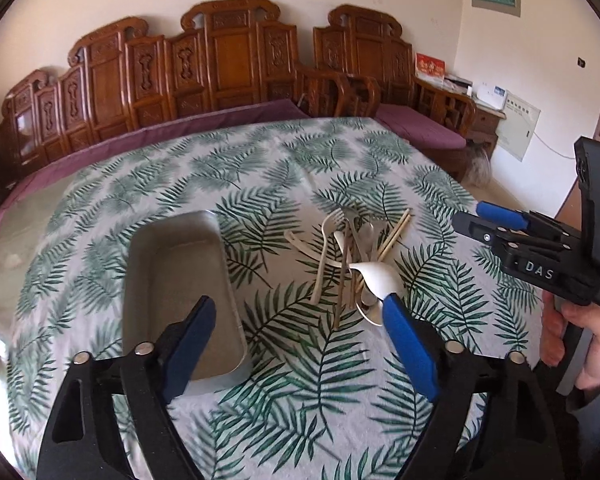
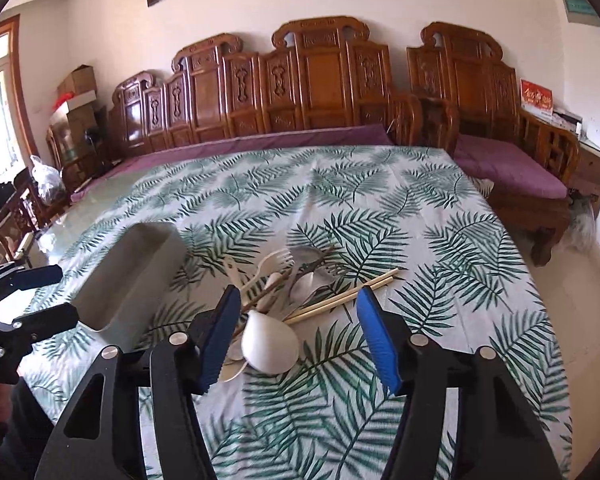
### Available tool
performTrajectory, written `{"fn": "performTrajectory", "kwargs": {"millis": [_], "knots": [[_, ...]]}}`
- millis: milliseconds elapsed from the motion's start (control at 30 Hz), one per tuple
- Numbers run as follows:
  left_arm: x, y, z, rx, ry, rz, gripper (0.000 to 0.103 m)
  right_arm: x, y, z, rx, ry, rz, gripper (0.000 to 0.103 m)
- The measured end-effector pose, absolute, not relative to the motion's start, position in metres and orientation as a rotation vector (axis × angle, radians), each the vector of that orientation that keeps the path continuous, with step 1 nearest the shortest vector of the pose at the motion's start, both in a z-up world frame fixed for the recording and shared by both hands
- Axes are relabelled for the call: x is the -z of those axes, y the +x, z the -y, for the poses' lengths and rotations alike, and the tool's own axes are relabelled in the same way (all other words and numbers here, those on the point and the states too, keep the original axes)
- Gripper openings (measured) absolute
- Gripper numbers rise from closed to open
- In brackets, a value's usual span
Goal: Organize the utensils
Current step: 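Reach the left gripper into the utensil pile and grasp a white plastic fork, then carry the white fork into the grey tray with the left gripper while the right gripper grasps a wooden chopstick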
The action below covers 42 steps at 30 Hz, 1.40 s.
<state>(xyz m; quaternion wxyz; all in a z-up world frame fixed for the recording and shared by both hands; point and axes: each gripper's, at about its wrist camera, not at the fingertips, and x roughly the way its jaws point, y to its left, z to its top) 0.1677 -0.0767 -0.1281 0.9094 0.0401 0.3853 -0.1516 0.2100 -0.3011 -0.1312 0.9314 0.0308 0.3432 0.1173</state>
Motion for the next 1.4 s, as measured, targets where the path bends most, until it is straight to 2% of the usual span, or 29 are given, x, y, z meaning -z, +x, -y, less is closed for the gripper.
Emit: {"fn": "performTrajectory", "kwargs": {"millis": [200, 467, 733, 867, 967, 1167, 1333, 1400], "knots": [[0.157, 0.207, 0.095, 0.336, 0.086, -0.847, 0.063, 0.165, 0.231, 0.308, -0.265, 0.092, -0.763, 0.057], [0.2, 0.255, 0.121, 0.34, 0.111, -0.937, 0.043, 0.185, 0.238, 0.313, -0.276, 0.114, -0.811, 0.054], [0.231, 0.284, 0.129, 0.369, 0.112, -1.023, 0.035, 0.184, 0.24, 0.317, -0.284, 0.129, -0.821, 0.054], [0.241, 0.294, 0.129, 0.376, 0.092, -1.035, 0.026, 0.18, 0.239, 0.312, -0.281, 0.127, -0.821, 0.054], [0.242, 0.296, 0.131, 0.395, 0.107, -1.042, 0.004, 0.18, 0.236, 0.303, -0.278, 0.088, -0.836, 0.054], [0.233, 0.282, 0.112, 0.391, 0.067, -1.031, 0.004, 0.179, 0.236, 0.284, -0.289, 0.054, -0.858, 0.05], [0.212, 0.252, 0.095, 0.421, 0.064, -0.987, 0.004, 0.177, 0.241, 0.264, -0.315, 0.056, -0.881, 0.034], [0.205, 0.246, 0.09, 0.423, 0.068, -0.973, 0.004, 0.178, 0.246, 0.255, -0.324, 0.074, -0.896, 0.031]]}}
